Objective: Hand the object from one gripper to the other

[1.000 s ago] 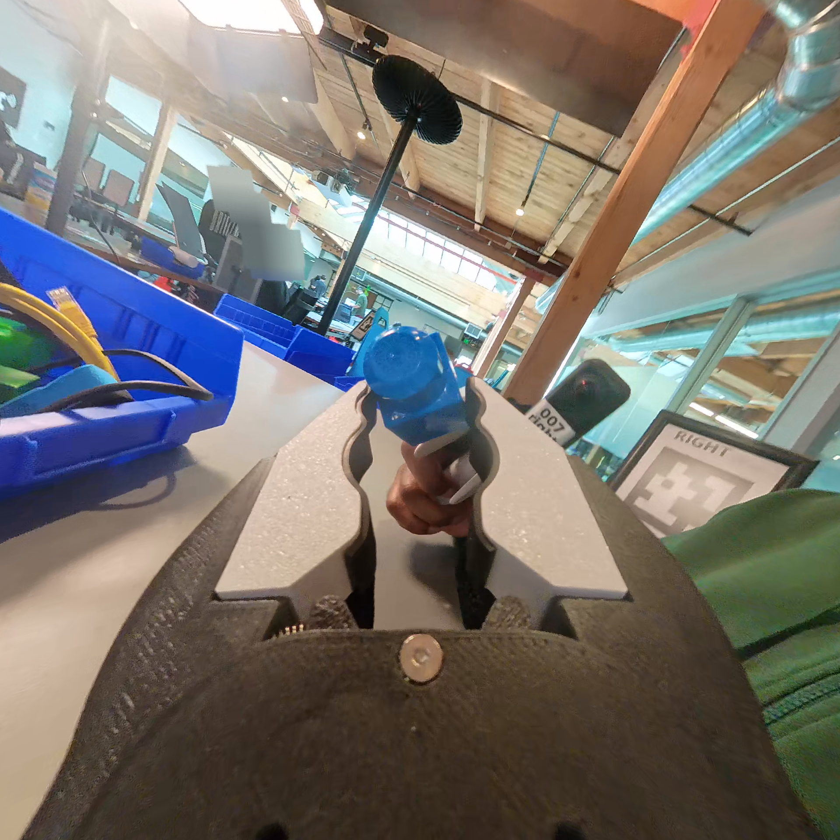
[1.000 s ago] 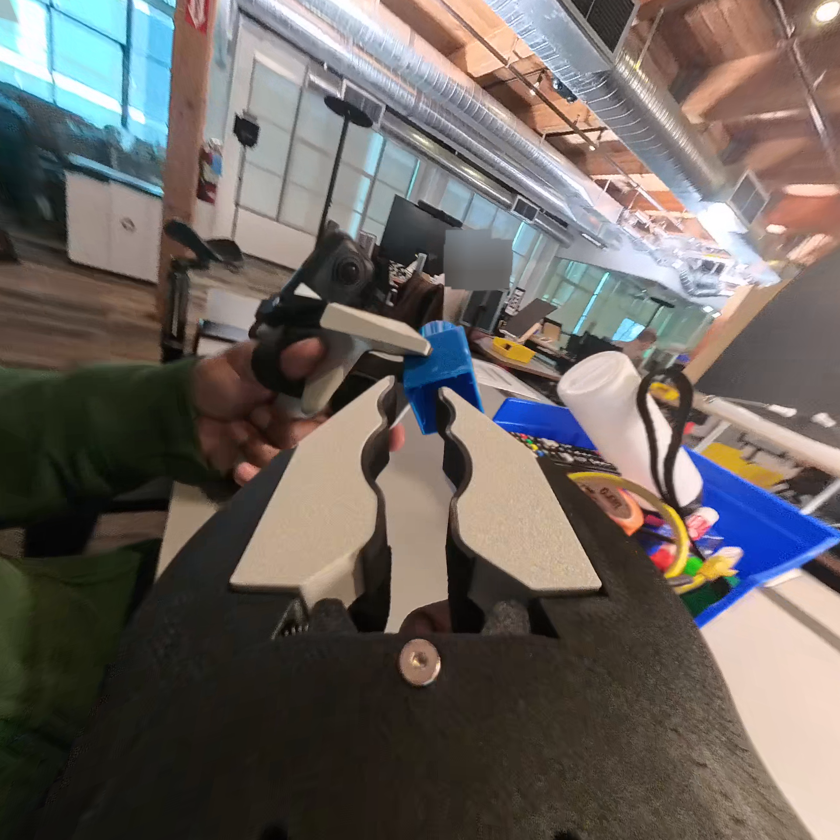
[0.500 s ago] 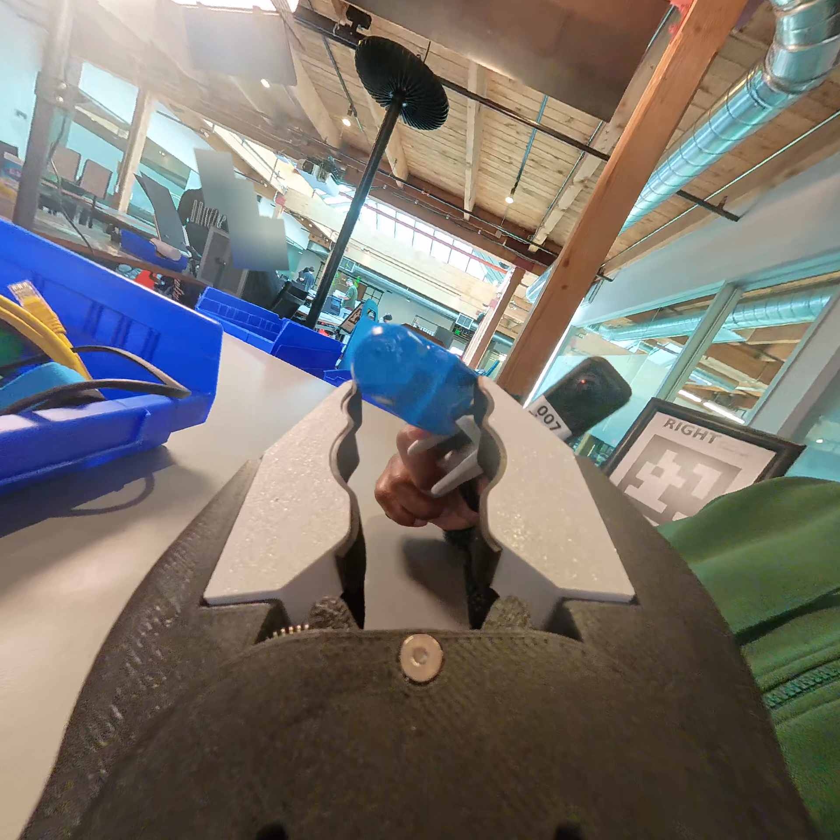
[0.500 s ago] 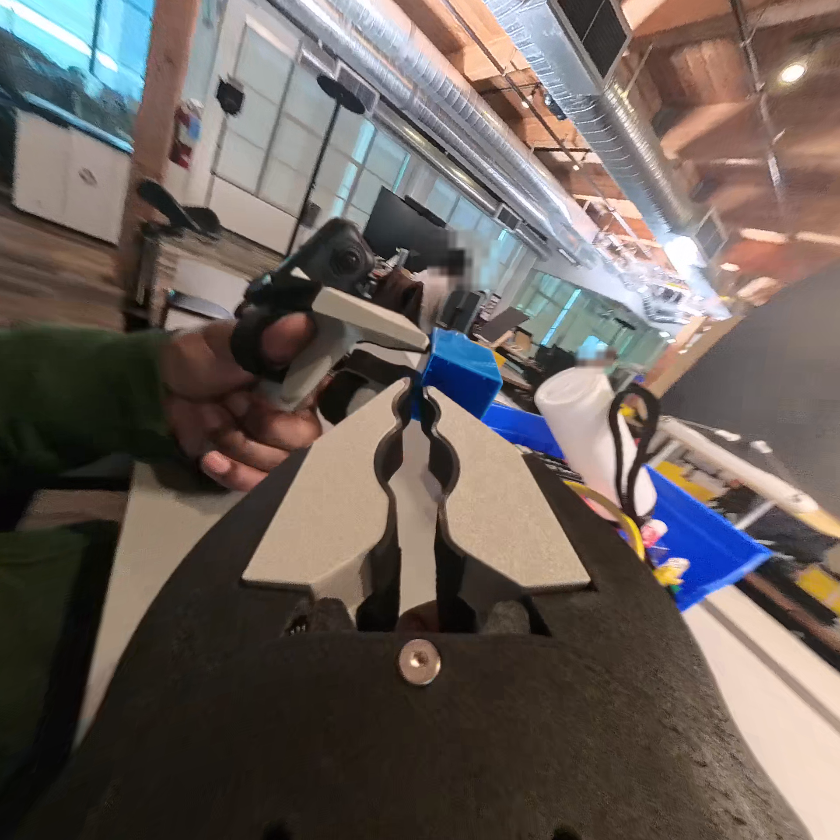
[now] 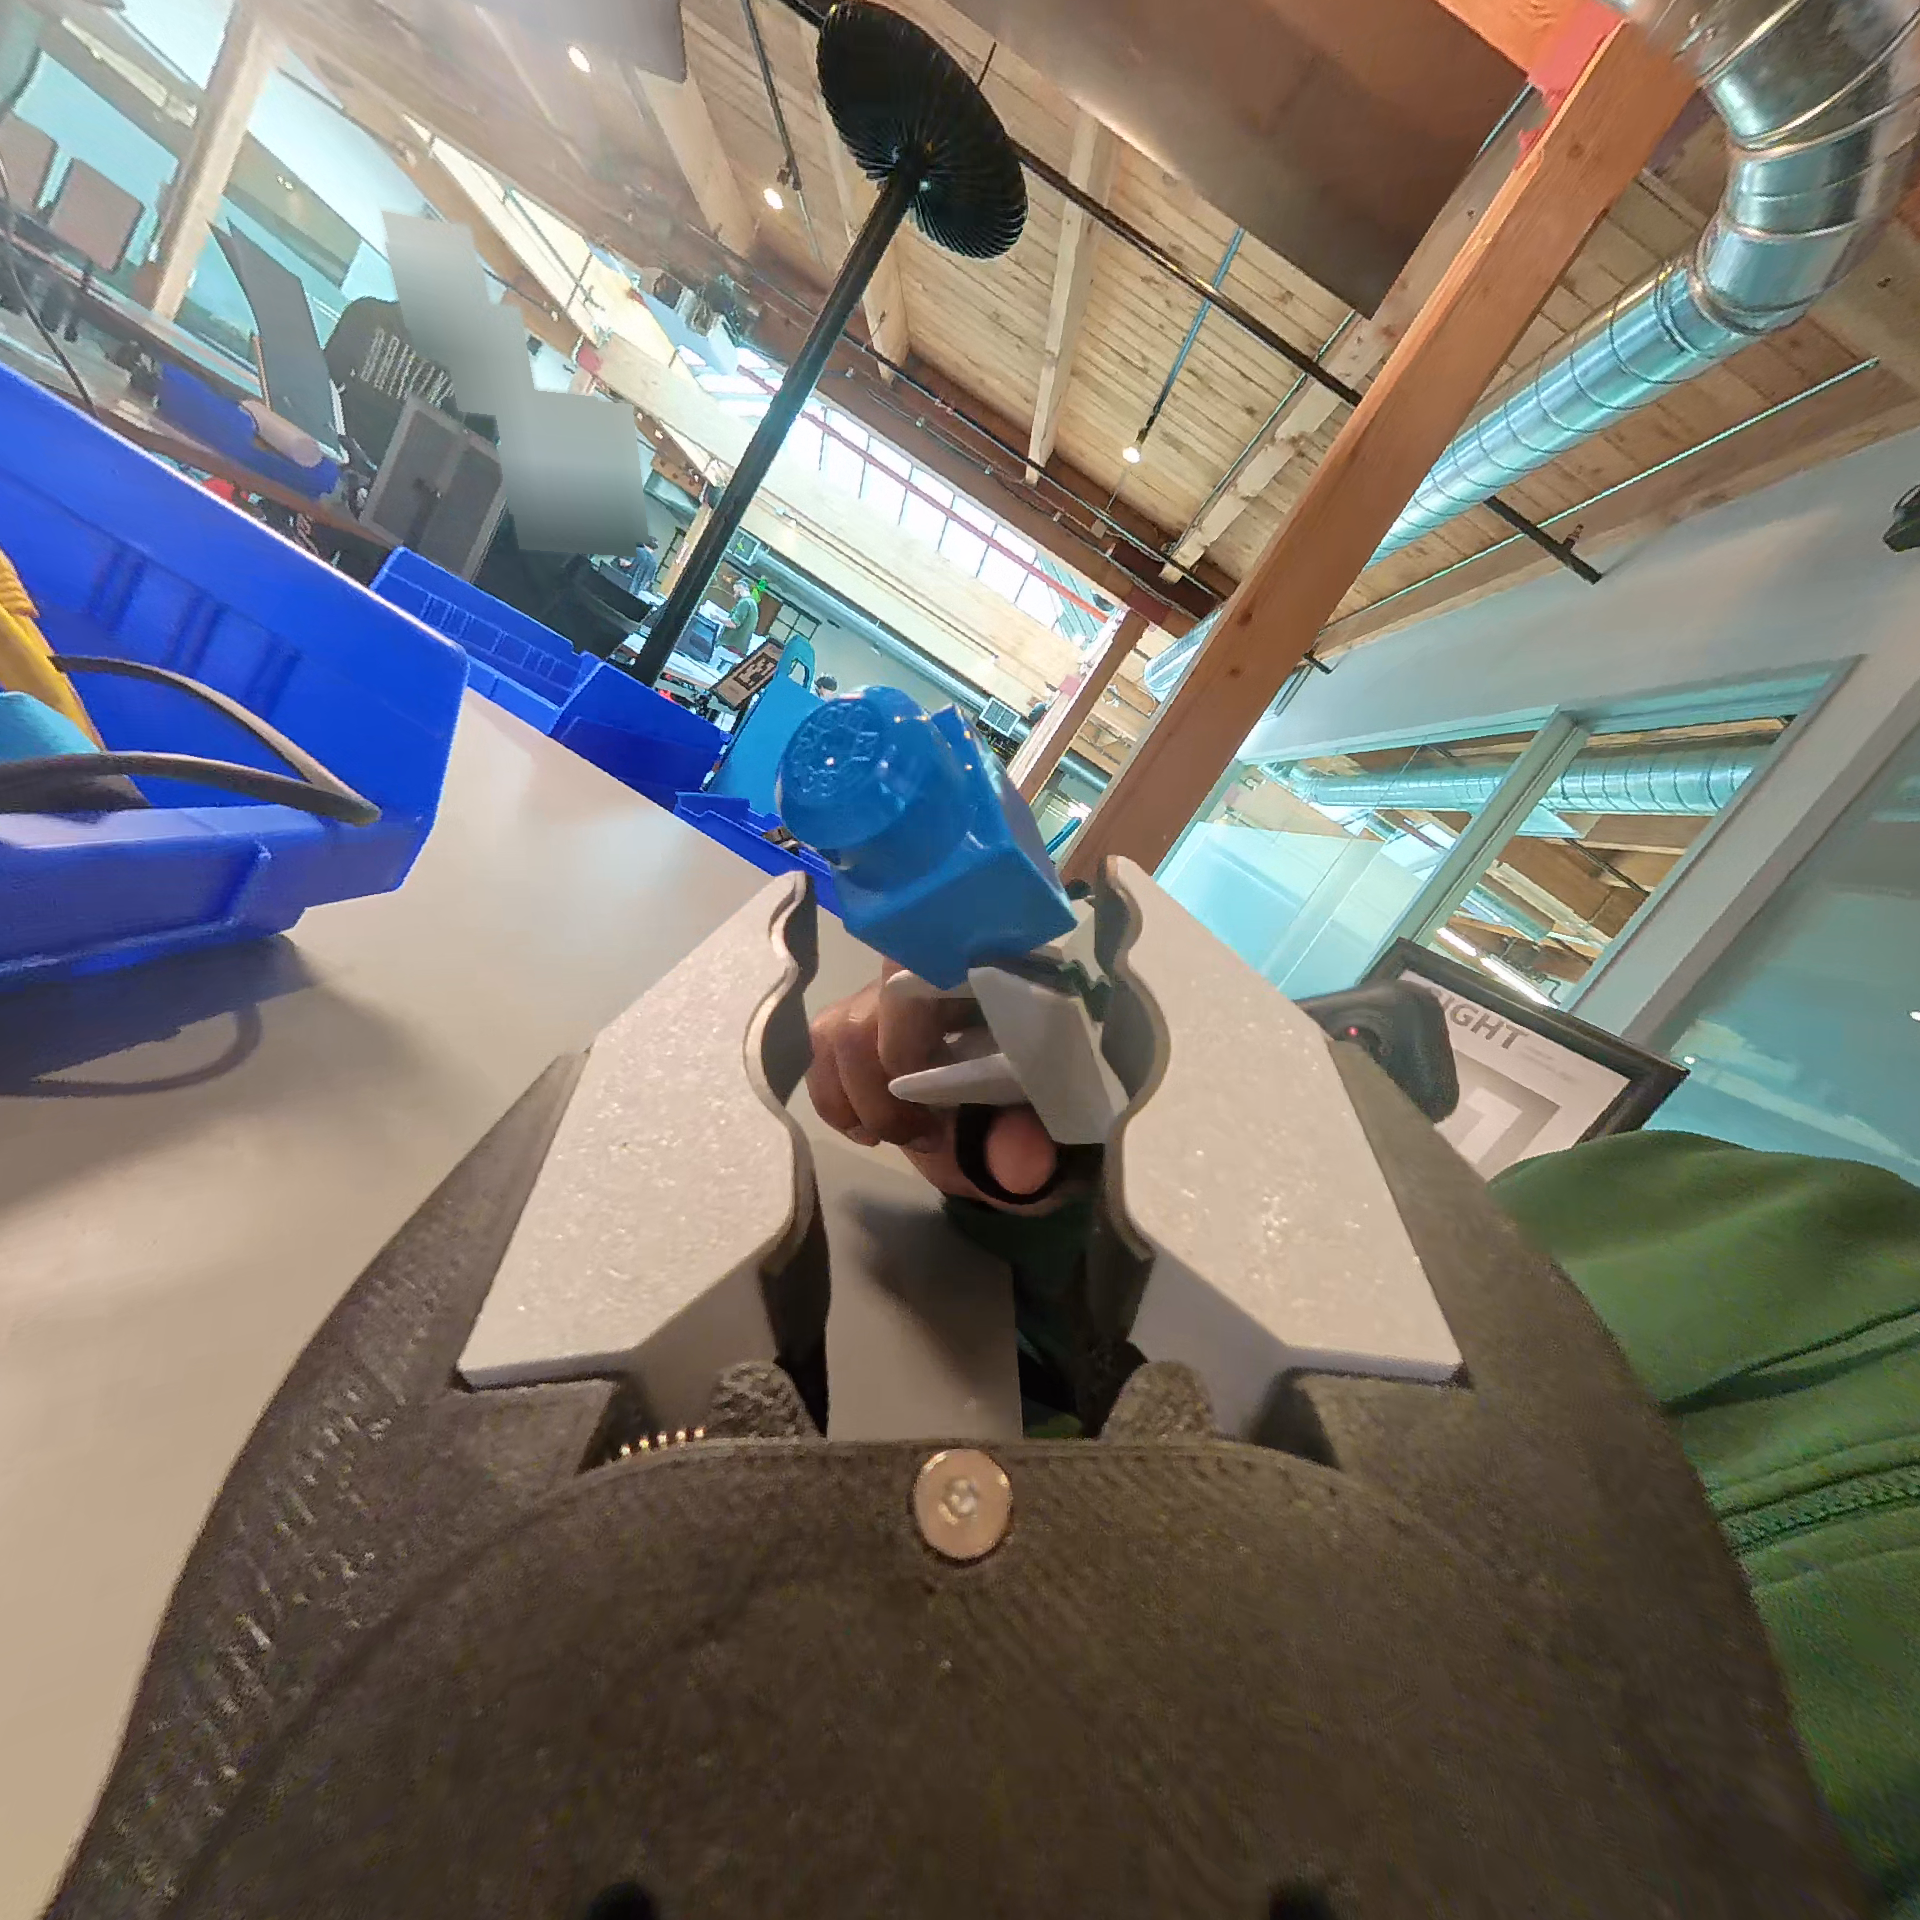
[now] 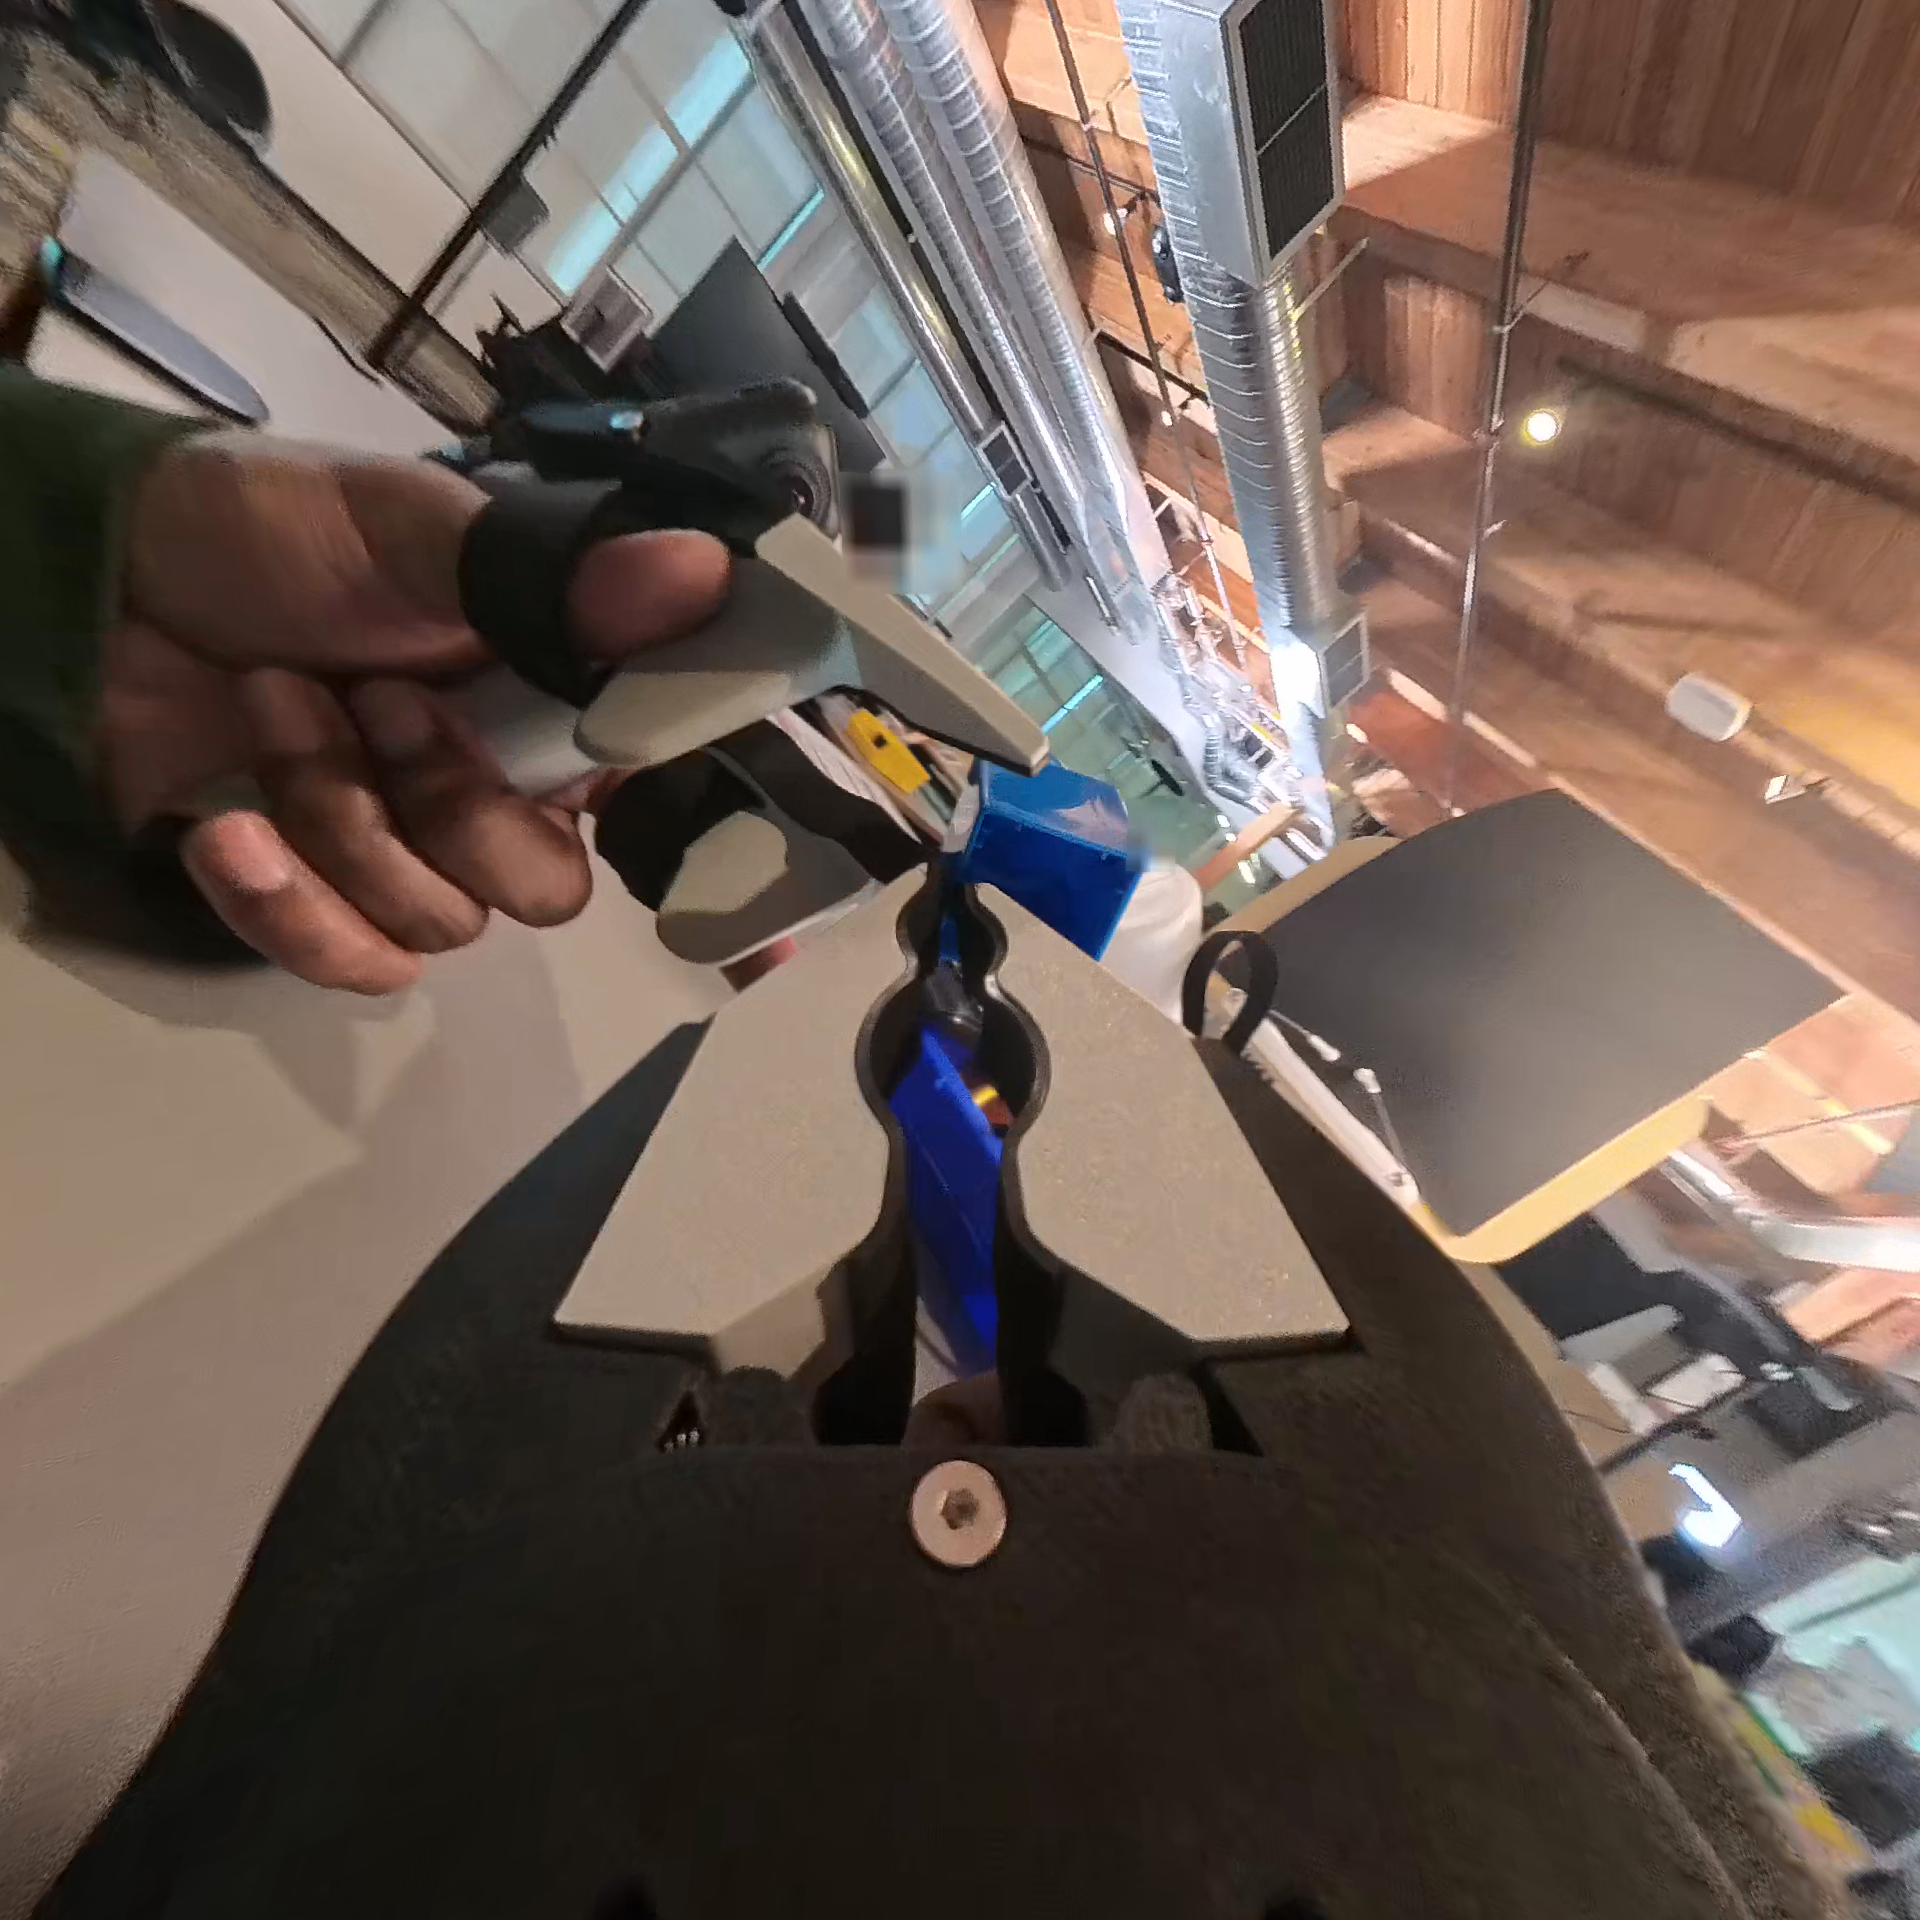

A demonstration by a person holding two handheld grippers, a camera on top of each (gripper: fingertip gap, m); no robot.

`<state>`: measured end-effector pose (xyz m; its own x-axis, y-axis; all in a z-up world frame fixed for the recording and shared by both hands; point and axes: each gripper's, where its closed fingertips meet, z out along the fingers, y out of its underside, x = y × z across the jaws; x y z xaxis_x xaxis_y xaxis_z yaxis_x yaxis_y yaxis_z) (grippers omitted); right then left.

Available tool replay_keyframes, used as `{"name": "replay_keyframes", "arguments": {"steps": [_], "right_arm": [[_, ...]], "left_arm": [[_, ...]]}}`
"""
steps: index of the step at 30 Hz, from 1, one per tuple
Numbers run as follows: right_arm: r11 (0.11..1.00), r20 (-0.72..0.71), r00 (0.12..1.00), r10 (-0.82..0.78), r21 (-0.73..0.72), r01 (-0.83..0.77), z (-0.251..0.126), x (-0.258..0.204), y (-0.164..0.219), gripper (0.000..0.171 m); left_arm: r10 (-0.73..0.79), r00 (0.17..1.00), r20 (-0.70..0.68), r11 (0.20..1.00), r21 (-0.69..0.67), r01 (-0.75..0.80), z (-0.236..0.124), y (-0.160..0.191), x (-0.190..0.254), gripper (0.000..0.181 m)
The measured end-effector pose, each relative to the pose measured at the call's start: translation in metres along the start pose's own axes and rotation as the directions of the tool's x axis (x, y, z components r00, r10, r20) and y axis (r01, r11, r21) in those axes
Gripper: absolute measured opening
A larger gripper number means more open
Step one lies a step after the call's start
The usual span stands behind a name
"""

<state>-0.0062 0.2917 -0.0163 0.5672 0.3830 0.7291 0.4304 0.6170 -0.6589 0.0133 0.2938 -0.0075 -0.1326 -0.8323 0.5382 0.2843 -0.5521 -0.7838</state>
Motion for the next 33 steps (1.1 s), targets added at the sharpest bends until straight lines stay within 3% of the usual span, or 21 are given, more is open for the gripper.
{"name": "replay_keyframes", "arguments": {"steps": [8, 13, 17, 20, 23, 26, 33], "right_arm": [[0.990, -0.035, 0.989, -0.141, -0.030, 0.140, 0.003, -0.004, 0.003, 0.003], [0.991, -0.028, 0.991, -0.128, -0.044, 0.127, 0.003, -0.005, 0.006, 0.009], [0.992, -0.039, 0.993, -0.110, -0.060, 0.107, 0.003, -0.001, 0.008, 0.010], [0.997, -0.060, 0.996, -0.061, -0.055, 0.058, 0.002, 0.007, 0.008, 0.011], [0.999, -0.078, 0.996, 0.047, -0.019, -0.049, -0.002, 0.017, 0.003, 0.013], [0.988, -0.076, 0.985, 0.155, 0.021, -0.154, -0.006, 0.025, -0.001, 0.019], [0.970, -0.011, 0.970, 0.243, 0.030, -0.242, -0.005, 0.020, -0.004, 0.030]], "left_arm": [[-0.042, 0.999, -0.015, 0.999, 0.019, 0.042, -0.004, -0.003, -0.001, 0.038], [0.066, 0.997, 0.035, 0.997, 0.046, -0.067, -0.007, -0.010, -0.001, 0.037], [0.190, 0.967, 0.168, 0.974, 0.088, -0.207, -0.015, -0.023, -0.010, 0.037], [0.375, 0.859, 0.350, 0.907, 0.054, -0.418, -0.023, -0.033, -0.019, 0.038], [0.601, 0.621, 0.503, 0.762, -0.126, -0.635, -0.028, -0.035, -0.029, 0.037], [0.750, 0.413, 0.516, 0.608, -0.293, -0.738, -0.025, -0.028, -0.034, 0.037], [0.852, 0.307, 0.424, 0.478, -0.394, -0.785, -0.011, -0.010, -0.032, 0.037]]}}
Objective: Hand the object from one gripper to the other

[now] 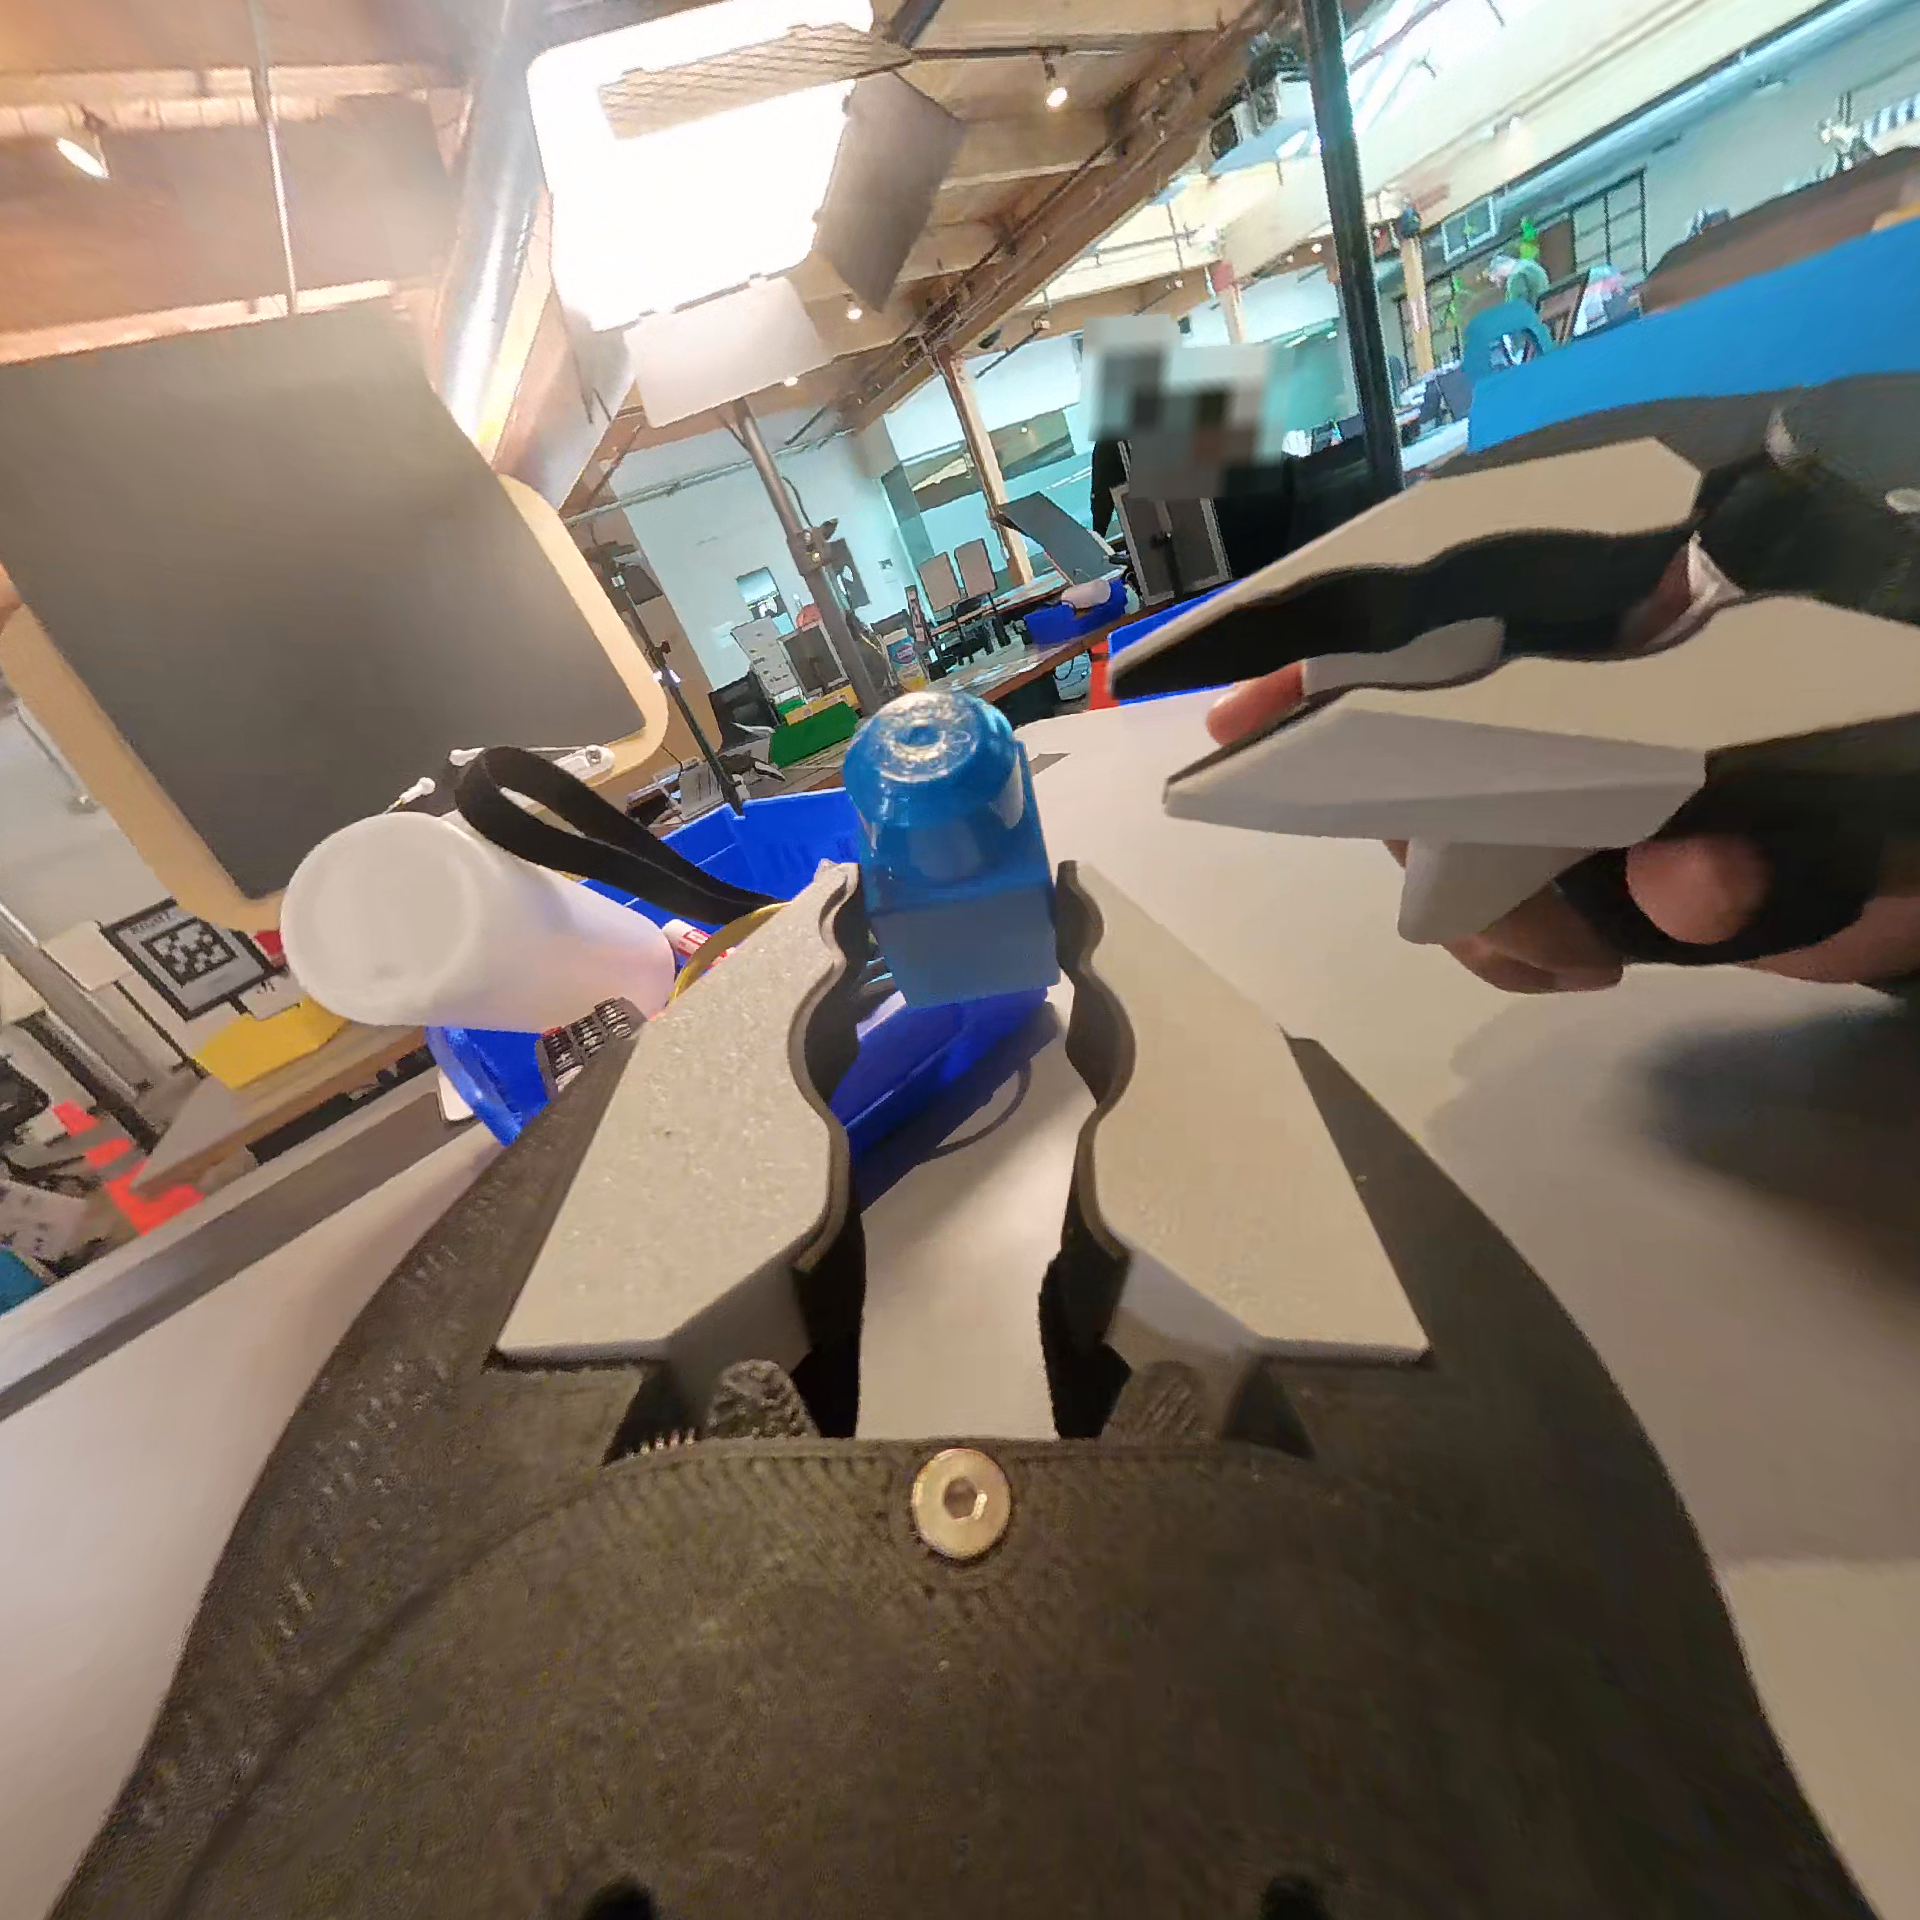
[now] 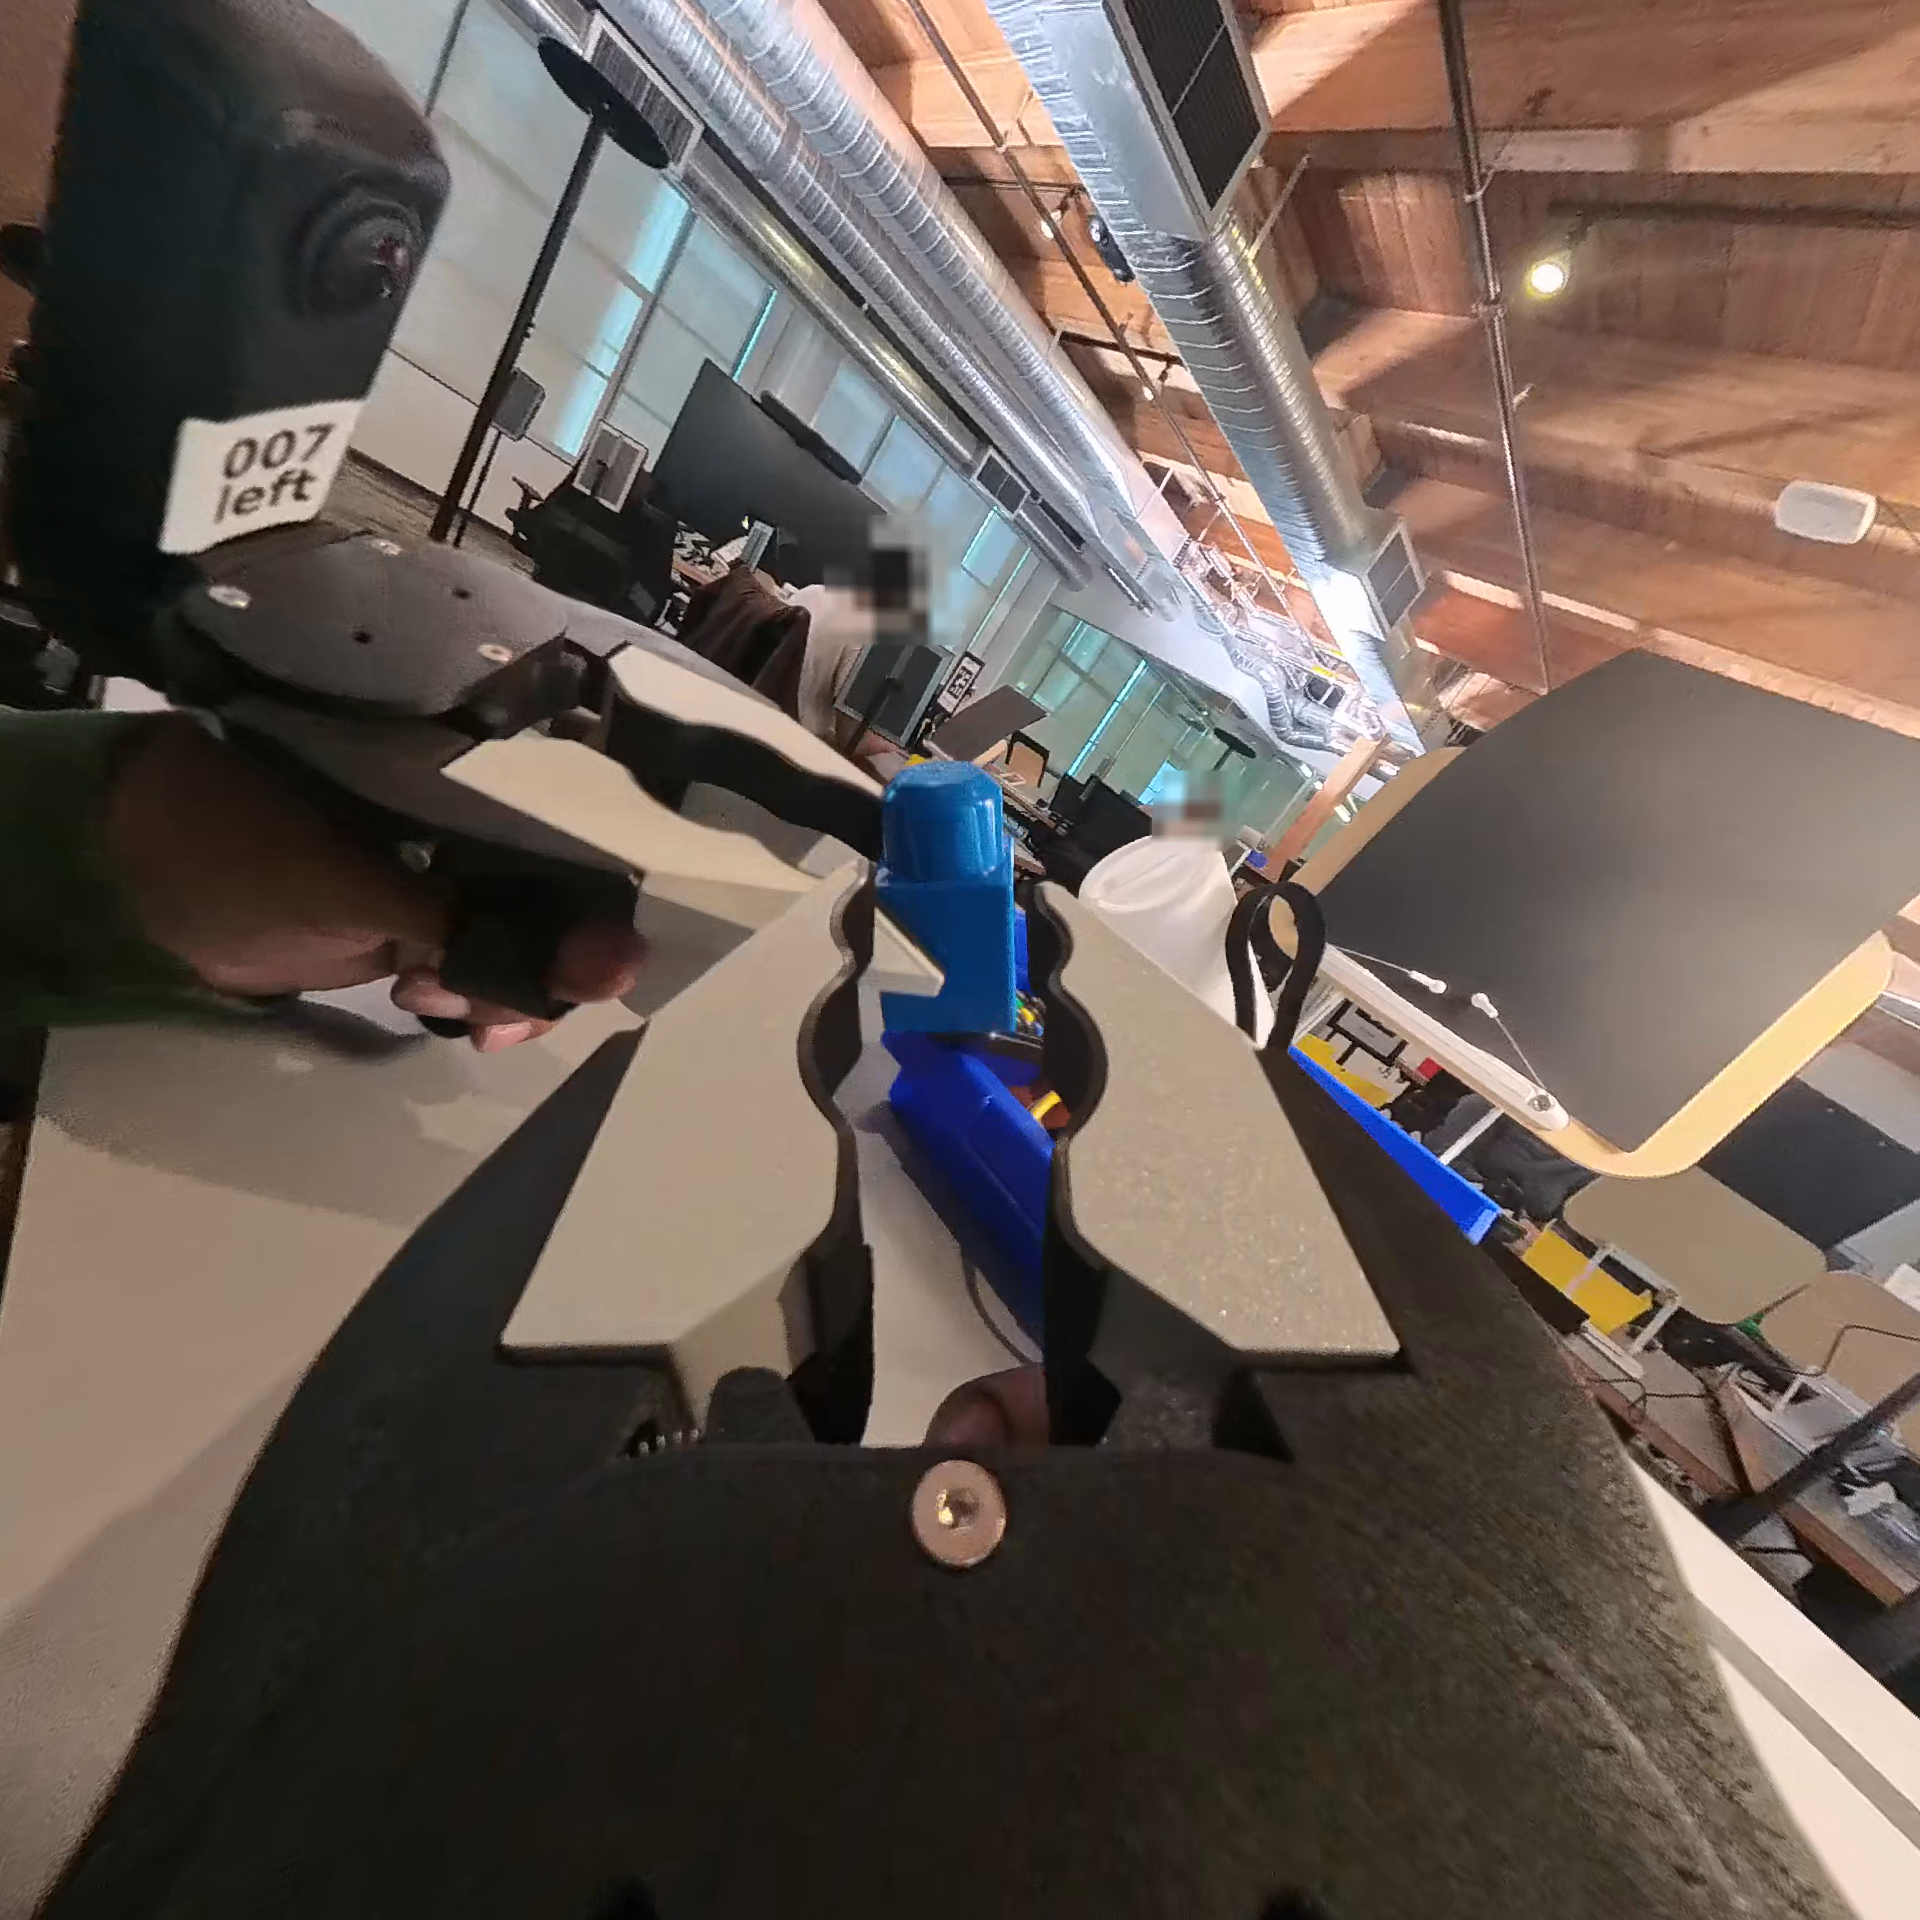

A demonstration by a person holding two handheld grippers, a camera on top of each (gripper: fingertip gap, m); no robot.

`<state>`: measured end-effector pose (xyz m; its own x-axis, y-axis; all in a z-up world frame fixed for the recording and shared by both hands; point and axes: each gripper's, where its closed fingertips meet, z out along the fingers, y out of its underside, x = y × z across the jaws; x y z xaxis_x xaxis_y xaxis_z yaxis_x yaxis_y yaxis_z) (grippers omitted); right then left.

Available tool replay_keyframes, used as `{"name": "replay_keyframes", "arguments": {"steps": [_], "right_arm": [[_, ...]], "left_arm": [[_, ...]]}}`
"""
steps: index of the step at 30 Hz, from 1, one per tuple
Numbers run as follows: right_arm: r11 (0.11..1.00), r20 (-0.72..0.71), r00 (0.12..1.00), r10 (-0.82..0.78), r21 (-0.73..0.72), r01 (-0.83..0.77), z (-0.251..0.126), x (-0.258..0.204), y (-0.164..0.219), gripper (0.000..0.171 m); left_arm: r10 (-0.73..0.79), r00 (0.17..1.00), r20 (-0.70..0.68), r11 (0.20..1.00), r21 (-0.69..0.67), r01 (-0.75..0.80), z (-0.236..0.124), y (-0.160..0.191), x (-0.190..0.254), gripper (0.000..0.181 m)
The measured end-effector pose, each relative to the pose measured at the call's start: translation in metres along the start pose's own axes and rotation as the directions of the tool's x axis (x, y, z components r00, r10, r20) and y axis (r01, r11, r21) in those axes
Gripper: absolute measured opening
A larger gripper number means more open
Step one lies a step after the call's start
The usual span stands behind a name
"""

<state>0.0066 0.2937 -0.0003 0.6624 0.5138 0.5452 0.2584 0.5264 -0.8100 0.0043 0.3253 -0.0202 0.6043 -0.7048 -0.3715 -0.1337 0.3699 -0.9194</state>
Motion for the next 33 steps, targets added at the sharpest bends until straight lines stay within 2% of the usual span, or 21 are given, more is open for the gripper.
{"name": "replay_keyframes", "arguments": {"steps": [6, 13, 18, 24, 27, 30, 33], "right_arm": [[0.999, 0.017, 0.999, 0.049, -0.004, -0.049, 0.000, 0.000, 0.000, 0.034], [0.998, 0.007, 1.000, 0.020, -0.065, -0.020, 0.004, 0.000, 0.011, 0.035], [0.998, -0.018, 1.000, -0.011, -0.061, 0.010, 0.003, 0.003, 0.011, 0.029], [0.992, -0.063, 0.991, 0.116, 0.051, -0.113, -0.007, 0.022, -0.006, 0.029], [0.960, -0.031, 0.969, 0.245, 0.147, -0.238, -0.013, 0.031, -0.019, 0.030], [0.891, 0.036, 0.914, 0.404, 0.210, -0.402, -0.017, 0.040, -0.026, 0.030], [0.785, 0.141, 0.824, 0.548, 0.253, -0.565, -0.021, 0.045, -0.033, 0.030]], "left_arm": [[0.141, 0.989, -0.040, 0.990, -0.023, -0.142, 0.006, 0.004, 0.019, 0.037], [0.284, 0.957, -0.053, 0.958, -0.021, -0.285, 0.008, 0.006, 0.032, 0.037], [0.261, 0.964, -0.052, 0.965, -0.015, -0.262, 0.008, 0.005, 0.032, 0.037], [-0.017, 0.992, -0.127, 0.999, 0.049, 0.023, 0.005, -0.008, 0.029, 0.065], [-0.213, 0.944, -0.253, 0.971, 0.048, 0.232, 0.003, -0.015, 0.037, 0.072], [-0.450, 0.803, -0.390, 0.866, 0.030, 0.499, -0.002, -0.029, 0.040, 0.074], [-0.645, 0.563, -0.516, 0.684, -0.060, 0.727, -0.007, -0.036, 0.041, 0.078]]}}
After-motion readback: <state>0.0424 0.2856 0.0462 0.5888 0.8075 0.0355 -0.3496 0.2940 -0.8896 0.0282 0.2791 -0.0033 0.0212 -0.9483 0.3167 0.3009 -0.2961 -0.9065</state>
